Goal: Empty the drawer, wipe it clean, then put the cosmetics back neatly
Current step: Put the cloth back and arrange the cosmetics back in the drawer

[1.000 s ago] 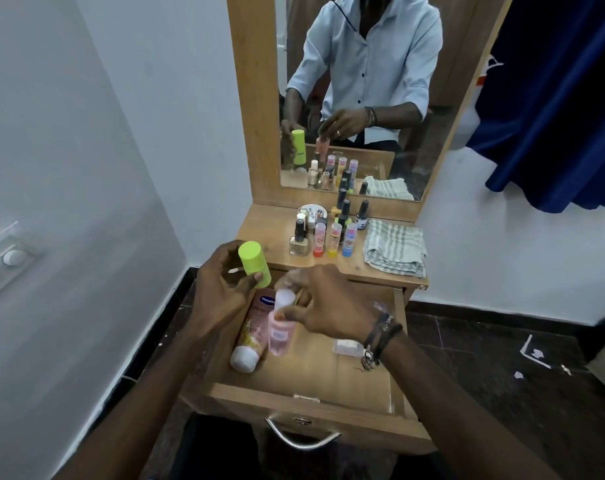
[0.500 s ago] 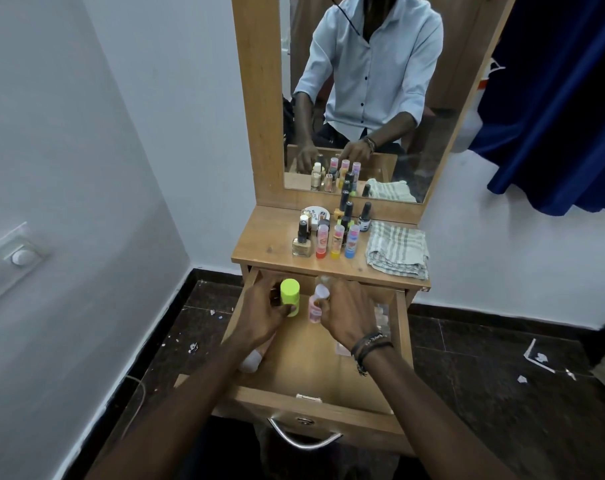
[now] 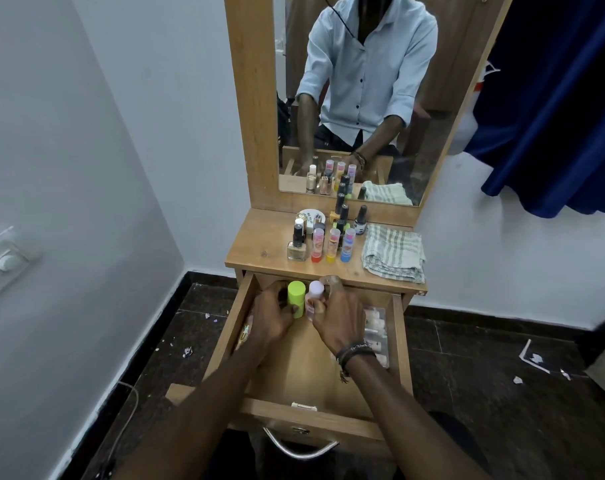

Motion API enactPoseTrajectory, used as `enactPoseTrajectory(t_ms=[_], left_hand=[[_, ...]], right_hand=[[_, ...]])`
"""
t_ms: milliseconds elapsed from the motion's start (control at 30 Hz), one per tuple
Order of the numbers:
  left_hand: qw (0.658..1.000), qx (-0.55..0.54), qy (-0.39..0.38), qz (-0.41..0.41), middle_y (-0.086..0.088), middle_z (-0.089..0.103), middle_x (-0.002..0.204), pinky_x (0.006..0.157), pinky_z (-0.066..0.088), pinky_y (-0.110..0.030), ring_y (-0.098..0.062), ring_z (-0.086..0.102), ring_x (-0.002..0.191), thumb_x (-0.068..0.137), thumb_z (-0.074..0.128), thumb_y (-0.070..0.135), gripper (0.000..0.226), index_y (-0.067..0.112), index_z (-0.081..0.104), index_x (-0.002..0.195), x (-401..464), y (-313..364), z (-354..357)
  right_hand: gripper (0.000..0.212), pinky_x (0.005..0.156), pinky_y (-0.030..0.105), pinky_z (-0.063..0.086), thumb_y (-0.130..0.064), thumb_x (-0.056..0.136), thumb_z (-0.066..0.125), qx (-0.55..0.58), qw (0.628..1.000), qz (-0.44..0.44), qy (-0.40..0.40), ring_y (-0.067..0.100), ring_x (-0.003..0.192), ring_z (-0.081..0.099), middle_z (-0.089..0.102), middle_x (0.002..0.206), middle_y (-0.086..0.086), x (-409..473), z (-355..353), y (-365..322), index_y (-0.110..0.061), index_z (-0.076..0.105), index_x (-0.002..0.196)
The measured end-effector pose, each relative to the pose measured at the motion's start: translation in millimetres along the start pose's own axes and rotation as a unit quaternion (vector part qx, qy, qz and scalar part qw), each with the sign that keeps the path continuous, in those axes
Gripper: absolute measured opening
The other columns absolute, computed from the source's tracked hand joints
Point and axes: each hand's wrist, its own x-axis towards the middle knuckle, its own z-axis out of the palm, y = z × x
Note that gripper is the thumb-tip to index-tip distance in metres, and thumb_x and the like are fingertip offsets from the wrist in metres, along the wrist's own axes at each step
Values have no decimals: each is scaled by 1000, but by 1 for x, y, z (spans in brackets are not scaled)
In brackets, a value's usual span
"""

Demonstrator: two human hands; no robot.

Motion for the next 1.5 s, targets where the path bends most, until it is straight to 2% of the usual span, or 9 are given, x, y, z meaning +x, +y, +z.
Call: enactPoseTrajectory(t_ms=[200, 333, 500, 700, 867, 1100, 1267, 1367, 1500], left_hand=[[1000, 16, -9, 2, -8, 73, 105, 82, 55, -33, -20, 68, 96, 71, 79, 4, 44, 7, 66, 113, 5, -2, 6], [999, 47, -9, 21, -7, 73, 106, 79, 48, -23, -16, 66, 95, 76, 76, 6, 38, 7, 67, 112, 5, -5, 6], [997, 73, -15, 27, -9, 71, 112, 89, 53, -38, -24, 66, 103, 78, 74, 12, 39, 7, 66, 116, 9, -14, 7], [995, 101, 4, -13, -11, 71, 110, 90, 53, -42, -29, 64, 105, 78, 77, 16, 39, 10, 65, 115, 11, -14, 11], [992, 119, 5, -28, -10, 71, 111, 86, 55, -45, -28, 66, 104, 78, 79, 25, 40, 13, 64, 114, 11, -13, 8], [993, 114, 6, -37, -6, 73, 102, 77, 58, -44, -25, 68, 95, 73, 80, 35, 41, 18, 66, 107, 14, -19, 7], [993, 118, -6, -24, -5, 73, 99, 77, 58, -43, -20, 69, 91, 73, 82, 23, 34, 15, 66, 102, 16, -16, 7], [995, 104, -5, -3, -4, 74, 100, 81, 58, -40, -19, 70, 92, 73, 81, 14, 33, 13, 68, 103, 16, -13, 3], [997, 81, -5, 8, -2, 74, 98, 80, 59, -39, -15, 70, 89, 74, 79, 10, 31, 12, 68, 102, 16, -12, -7]], right_hand=[[26, 65, 36, 51, -34, 82, 71, 30, 999, 35, 2, 29, 85, 68, 72, 84, -1, 0, 10, 7, -23, 58, 100], [21, 61, 31, 39, -33, 85, 69, 34, 999, 41, -5, 31, 85, 67, 70, 82, -2, 0, 14, 14, -23, 50, 82], [15, 65, 33, 46, -28, 85, 67, 24, 999, 23, -10, 29, 85, 67, 71, 84, -2, -2, 10, 20, -18, 58, 92], [17, 59, 28, 40, -29, 84, 67, 28, 1000, 1, 0, 26, 77, 67, 68, 78, -5, 0, 7, 27, -21, 55, 92], [21, 64, 35, 54, -27, 83, 67, 18, 1000, -14, -21, 24, 82, 68, 72, 87, 0, -1, 9, 28, -21, 59, 102], [17, 61, 30, 42, -25, 78, 61, -29, 984, -148, -94, 22, 81, 62, 65, 92, -1, -19, -4, 31, -22, 51, 91], [30, 63, 36, 45, -21, 80, 64, -103, 941, -271, -177, 28, 82, 60, 56, 111, 7, -27, 3, 24, -14, 60, 109], [33, 54, 35, 37, -18, 76, 67, -159, 917, -308, -195, 37, 70, 59, 56, 112, 15, -26, 9, 18, -8, 57, 107], [36, 58, 38, 34, -17, 86, 63, -207, 894, -333, -217, 43, 77, 61, 52, 120, 19, -25, 15, 13, -5, 53, 119]])
